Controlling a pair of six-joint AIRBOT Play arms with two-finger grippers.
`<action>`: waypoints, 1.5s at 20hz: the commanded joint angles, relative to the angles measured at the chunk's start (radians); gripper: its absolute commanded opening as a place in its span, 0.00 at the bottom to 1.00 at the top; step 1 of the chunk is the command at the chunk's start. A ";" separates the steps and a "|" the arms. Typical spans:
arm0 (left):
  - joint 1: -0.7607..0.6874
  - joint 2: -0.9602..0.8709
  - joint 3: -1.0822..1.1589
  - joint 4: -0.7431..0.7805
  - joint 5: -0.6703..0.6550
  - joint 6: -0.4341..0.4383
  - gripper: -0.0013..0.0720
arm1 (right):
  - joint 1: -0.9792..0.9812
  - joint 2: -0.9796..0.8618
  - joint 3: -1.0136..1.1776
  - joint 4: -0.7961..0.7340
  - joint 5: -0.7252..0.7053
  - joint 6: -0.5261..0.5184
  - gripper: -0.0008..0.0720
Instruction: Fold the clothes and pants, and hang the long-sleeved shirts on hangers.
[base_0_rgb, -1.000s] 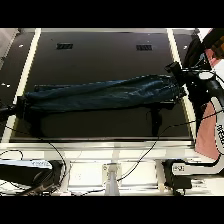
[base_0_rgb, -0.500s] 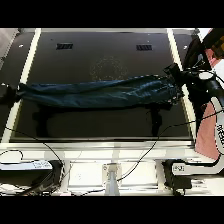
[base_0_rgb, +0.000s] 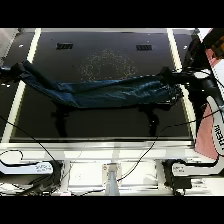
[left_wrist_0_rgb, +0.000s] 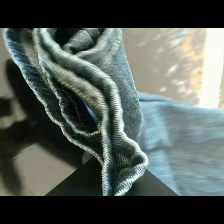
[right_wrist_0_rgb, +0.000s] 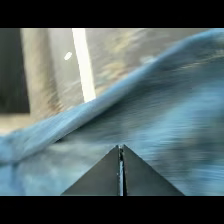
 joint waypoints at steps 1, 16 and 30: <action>-0.028 0.004 0.021 0.132 -0.018 -0.069 0.06 | 0.151 0.000 0.000 0.137 -0.097 -0.098 0.09; -0.074 0.227 0.025 -0.195 0.167 0.101 0.07 | 0.789 -0.508 0.555 0.146 -0.468 0.162 0.08; -0.264 0.126 0.024 -0.201 0.152 0.101 0.07 | 0.951 -0.678 0.764 0.034 -0.315 0.267 0.08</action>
